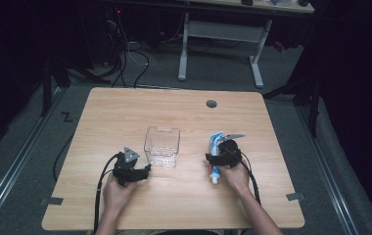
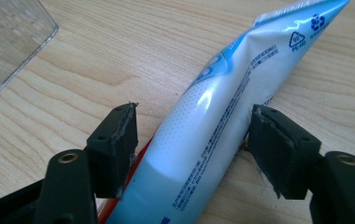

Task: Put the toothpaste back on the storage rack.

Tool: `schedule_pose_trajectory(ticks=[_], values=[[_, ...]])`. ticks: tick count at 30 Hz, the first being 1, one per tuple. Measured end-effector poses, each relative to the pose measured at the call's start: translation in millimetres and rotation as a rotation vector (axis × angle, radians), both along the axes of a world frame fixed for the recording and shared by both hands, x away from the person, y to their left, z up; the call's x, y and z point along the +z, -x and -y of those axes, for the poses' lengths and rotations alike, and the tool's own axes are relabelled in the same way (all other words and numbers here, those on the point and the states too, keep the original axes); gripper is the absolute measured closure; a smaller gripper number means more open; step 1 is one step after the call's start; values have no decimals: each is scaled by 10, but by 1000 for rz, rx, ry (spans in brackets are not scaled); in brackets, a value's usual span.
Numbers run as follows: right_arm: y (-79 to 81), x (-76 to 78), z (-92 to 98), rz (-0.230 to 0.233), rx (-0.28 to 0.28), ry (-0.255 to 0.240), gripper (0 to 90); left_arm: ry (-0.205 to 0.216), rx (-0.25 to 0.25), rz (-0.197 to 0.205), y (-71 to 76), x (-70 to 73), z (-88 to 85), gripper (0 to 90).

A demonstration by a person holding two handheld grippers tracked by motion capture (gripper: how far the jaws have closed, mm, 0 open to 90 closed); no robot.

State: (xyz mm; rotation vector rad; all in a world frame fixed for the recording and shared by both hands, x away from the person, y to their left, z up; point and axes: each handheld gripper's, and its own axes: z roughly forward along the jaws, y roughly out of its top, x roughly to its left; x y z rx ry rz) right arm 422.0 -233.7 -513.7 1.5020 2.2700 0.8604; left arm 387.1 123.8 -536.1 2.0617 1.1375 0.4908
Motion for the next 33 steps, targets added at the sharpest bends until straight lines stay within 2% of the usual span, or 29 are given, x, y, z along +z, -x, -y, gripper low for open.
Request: schedule_pose_trajectory(ticks=[3,6,9,14,15,18,24,25,26,27,31,33], values=[[-9,-26,5,-17,-11,-13,311,1,1,-1,5,0,1,280],[4,-28,-39,-8,-9,25,314,1,1,-1,5,0,1,280],[-1,-27,-41,-6,-5,29,318,1,1,-1,4,0,2,279],[10,-12,-37,-12,4,43,398,1,2,-1,2,0,2,279],[6,-6,-23,-17,14,33,435,1,2,-1,2,0,3,279],[2,3,-10,-26,27,22,470,1,2,-2,1,1,3,280],[1,21,3,-43,40,14,570,1,3,-2,-1,1,4,280],[3,27,7,-47,51,15,615,0,3,-2,-1,1,3,280],[3,27,7,-47,51,15,615,0,3,-2,-1,1,3,280],[10,30,-2,-42,69,35,639,1,3,-2,-1,1,4,280],[6,48,-14,-45,77,47,661,1,3,-2,-1,1,4,279],[-6,76,-46,-49,98,84,679,1,3,-2,-2,1,4,280]])
